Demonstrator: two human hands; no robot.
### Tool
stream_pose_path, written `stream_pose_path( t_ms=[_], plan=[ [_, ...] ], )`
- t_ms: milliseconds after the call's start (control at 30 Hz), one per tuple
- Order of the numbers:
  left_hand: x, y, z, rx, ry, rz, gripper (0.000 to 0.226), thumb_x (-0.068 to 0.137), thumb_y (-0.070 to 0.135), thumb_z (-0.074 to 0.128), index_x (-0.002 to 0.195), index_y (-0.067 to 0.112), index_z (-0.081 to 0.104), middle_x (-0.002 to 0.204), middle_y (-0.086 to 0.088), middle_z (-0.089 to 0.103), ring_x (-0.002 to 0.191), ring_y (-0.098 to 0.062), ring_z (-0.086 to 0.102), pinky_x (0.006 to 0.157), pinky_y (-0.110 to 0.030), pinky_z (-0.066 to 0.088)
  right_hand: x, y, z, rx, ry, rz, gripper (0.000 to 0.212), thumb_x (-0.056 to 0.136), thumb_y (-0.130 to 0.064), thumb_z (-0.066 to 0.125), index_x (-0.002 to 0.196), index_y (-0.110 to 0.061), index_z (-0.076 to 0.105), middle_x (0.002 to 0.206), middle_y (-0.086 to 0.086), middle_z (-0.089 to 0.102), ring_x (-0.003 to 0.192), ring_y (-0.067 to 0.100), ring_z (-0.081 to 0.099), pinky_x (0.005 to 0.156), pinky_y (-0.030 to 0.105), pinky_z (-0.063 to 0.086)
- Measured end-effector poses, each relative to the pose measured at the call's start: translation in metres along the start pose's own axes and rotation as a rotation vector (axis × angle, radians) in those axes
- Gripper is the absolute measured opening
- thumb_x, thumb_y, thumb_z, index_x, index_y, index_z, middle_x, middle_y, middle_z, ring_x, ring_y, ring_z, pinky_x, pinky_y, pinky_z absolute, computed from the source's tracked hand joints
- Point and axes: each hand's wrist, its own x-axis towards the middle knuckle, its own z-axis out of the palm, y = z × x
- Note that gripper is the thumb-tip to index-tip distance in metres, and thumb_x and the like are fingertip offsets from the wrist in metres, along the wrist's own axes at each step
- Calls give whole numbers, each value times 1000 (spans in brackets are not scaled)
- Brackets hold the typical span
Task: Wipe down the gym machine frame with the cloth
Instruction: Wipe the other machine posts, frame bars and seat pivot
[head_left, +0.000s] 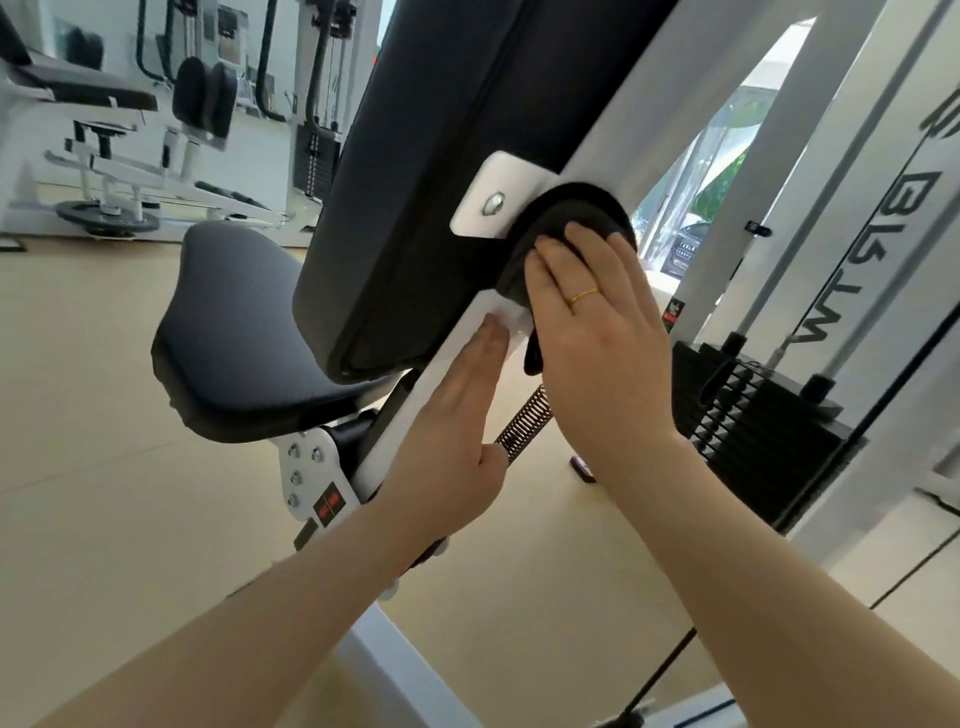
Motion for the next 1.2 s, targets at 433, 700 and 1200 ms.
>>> stream_pose_path(
  t_ms=[433,700,1200],
  plan=[
    [31,27,-18,15,20,115,90,75,-2,44,133,45,-6,140,37,-9,128,22,-1,97,-3,25,41,65,-4,-138,40,-99,36,91,-8,47,125,-4,57,130,13,57,124,30,50,106,40,33],
    [58,53,-29,83,9,146,87,82,-4,46,136,41,-5,145,29,0,132,9,2,106,-18,24,39,66,-2,-54,-8,-190,36,92,-11,44,123,-5,60,129,13,58,124,31,50,106,41,35],
    [75,69,-19,243,66,145,87,83,-1,48,134,32,-13,142,23,-18,124,14,-20,107,-16,-3,70,99,-16,-200,5,-147,41,92,-10,40,131,-5,52,135,12,52,128,30,46,108,38,28]
  ],
)
